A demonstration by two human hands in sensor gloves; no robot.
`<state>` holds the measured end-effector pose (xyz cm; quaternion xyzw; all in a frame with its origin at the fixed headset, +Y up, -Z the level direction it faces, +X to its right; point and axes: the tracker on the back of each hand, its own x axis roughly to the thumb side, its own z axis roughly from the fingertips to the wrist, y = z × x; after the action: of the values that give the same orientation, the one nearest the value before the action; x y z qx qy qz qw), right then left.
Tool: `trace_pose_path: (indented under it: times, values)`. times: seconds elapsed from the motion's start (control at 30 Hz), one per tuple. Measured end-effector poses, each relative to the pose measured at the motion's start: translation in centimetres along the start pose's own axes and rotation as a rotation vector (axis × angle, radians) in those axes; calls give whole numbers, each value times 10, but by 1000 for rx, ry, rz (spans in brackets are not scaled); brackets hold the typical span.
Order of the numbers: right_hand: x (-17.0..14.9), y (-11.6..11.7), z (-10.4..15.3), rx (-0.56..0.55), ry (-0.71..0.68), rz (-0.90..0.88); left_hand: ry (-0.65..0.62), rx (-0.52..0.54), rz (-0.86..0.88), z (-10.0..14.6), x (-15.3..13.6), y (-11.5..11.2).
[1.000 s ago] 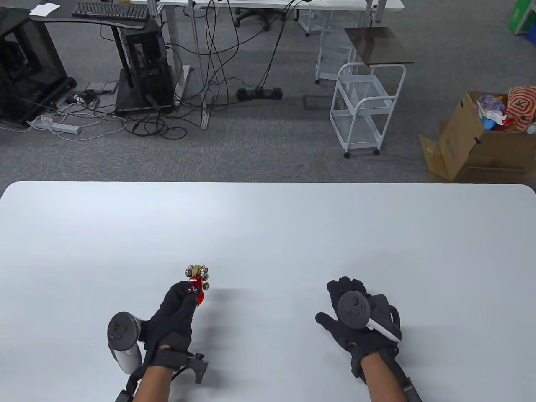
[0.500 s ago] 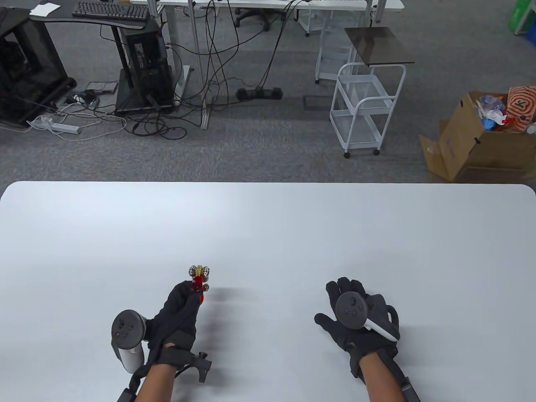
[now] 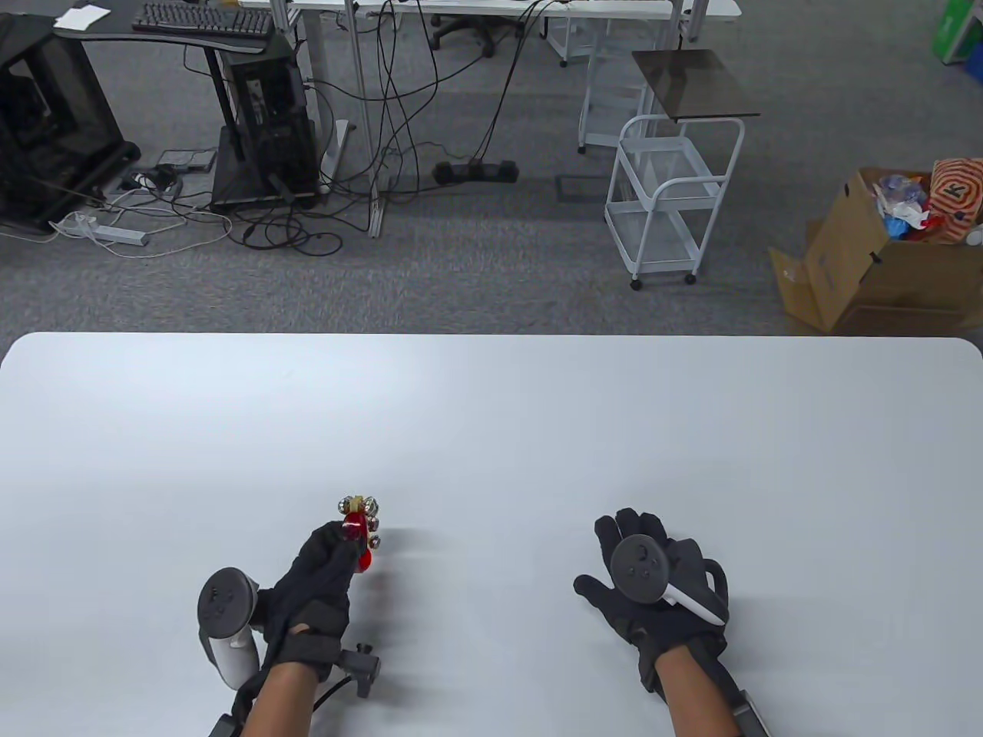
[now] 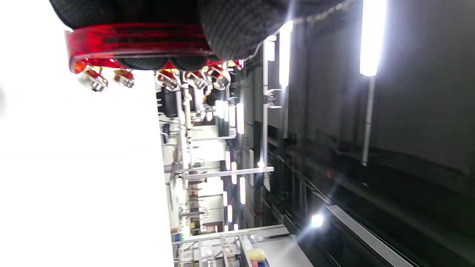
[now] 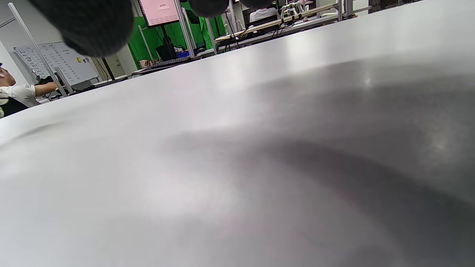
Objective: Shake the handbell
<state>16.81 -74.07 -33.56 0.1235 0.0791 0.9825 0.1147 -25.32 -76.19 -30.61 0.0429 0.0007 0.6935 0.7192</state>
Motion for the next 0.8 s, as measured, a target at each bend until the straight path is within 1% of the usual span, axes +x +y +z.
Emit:
trace_pose_path:
  times: [0.13,0.2,0.43,0.7,0.73,0.77,0.8]
  values:
    - [-3,-1,0,-5,6,-10,-40,-2,-14,1,6,0]
    - [-3,-1,0,-4,6,-9,-37,-6,7,2,5,0]
    - [-1,-2,1,-11,-5,-8,-47,-20,1,4,7,-3]
    - [-2,-1,1,3,-1,-7,21,-52,-2,1,-2,-9]
    - [-2,-1,1,3,0,-7,6,-54,-10,2,0,-10]
    - [-2,-1,0,4,1,-9,-51,-57,-24,5,10,-12]
    - [-2,-1,0,6,0,-14,-160,-60,-50,10,25,-13]
